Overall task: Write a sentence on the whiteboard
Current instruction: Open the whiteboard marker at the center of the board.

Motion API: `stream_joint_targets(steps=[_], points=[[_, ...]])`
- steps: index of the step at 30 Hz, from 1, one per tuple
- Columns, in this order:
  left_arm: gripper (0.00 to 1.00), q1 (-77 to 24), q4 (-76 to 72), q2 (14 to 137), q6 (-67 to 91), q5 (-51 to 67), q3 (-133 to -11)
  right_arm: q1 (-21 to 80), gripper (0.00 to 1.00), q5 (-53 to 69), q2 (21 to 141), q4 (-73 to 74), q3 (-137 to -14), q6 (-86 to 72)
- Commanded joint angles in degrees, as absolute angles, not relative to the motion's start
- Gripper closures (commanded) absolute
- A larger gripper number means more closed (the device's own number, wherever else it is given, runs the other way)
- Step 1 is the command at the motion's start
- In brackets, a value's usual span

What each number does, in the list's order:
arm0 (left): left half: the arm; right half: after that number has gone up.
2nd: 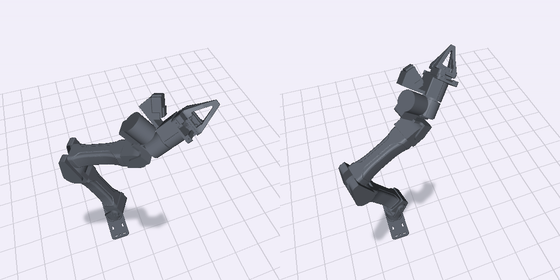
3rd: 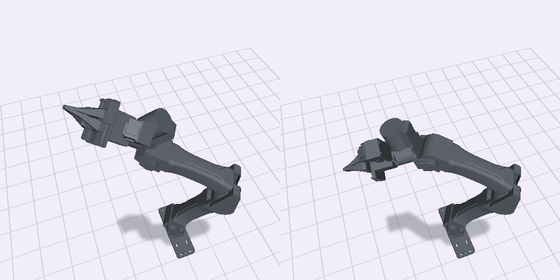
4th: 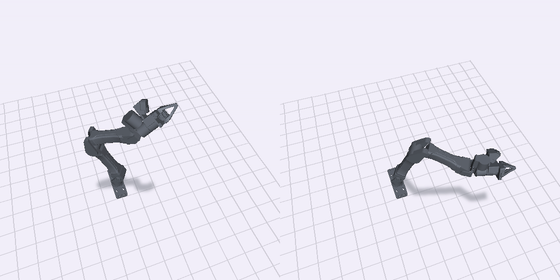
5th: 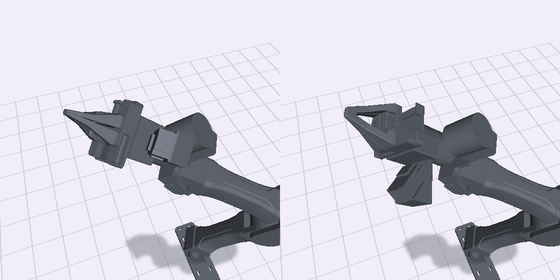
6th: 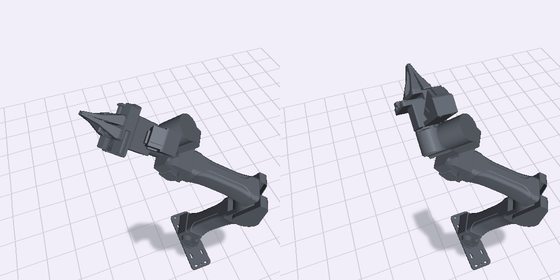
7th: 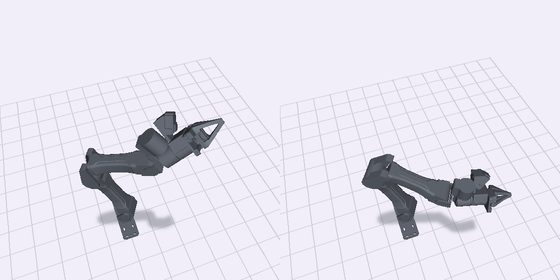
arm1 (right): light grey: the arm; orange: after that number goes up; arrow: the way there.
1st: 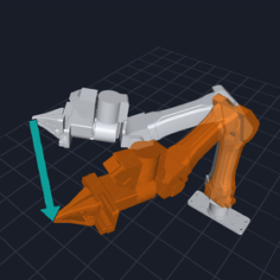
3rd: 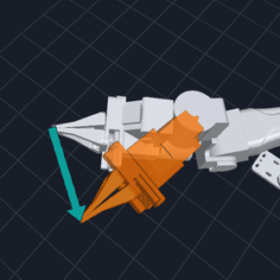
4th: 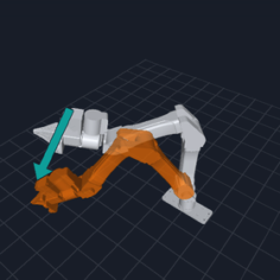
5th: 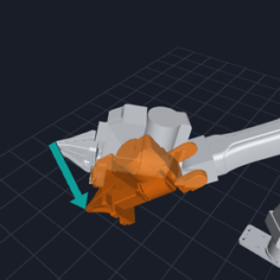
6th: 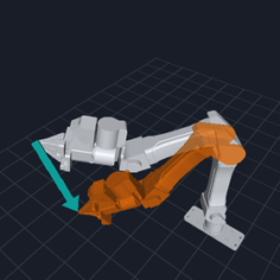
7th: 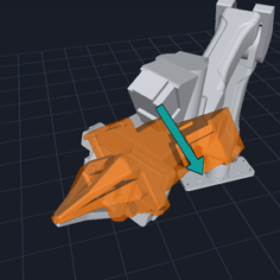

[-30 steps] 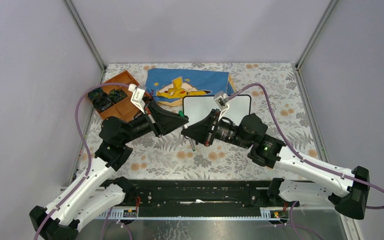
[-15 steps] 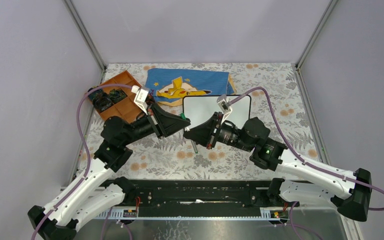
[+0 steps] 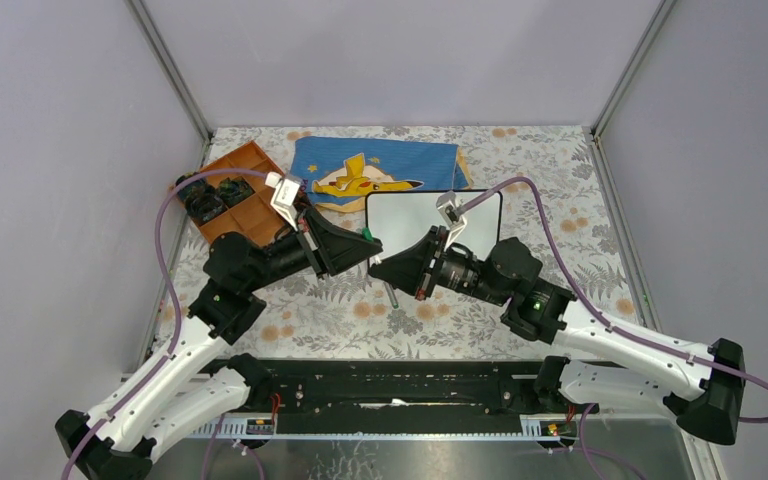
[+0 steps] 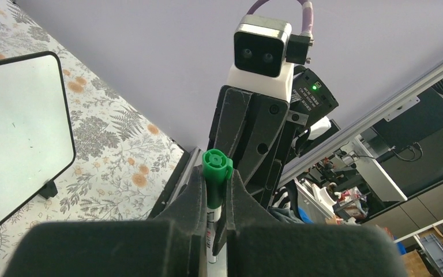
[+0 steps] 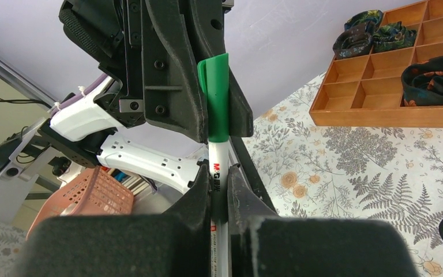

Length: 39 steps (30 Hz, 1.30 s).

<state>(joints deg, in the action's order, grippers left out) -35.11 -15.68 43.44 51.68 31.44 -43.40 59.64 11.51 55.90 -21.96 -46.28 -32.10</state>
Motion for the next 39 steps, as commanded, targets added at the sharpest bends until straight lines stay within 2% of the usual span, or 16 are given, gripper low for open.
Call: stream_joint_targets(steps=[1,24,27,32,35,39], points=[[1.0,-33.39,-20.28,41.69,47.59,22.72,-47.46,59.5,1.0,11.65,51.46,-19.69,-44.48,-33.58],[1.0,-33.38,-17.74,41.32,46.36,19.08,-47.13,59.5,1.0,10.55,48.94,-18.2,-43.43,-32.81],[1.0,-33.37,-10.01,40.0,42.95,15.88,-48.0,59.5,1.0,6.01,47.4,-11.98,-45.24,-29.82],[1.0,-33.35,12.9,39.02,35.47,2.59,-51.43,59.5,1.0,-8.6,42.24,4.45,-48.67,-22.88],[1.0,-33.4,26.91,42.0,34.36,-3.92,-52.26,59.5,1.0,-15.15,39.4,10.65,-48.21,-21.49],[1.0,-33.4,35.7,49.77,35.23,-4.67,-51.03,59.5,1.0,-18.51,36.66,14.09,-46.42,-22.32]])
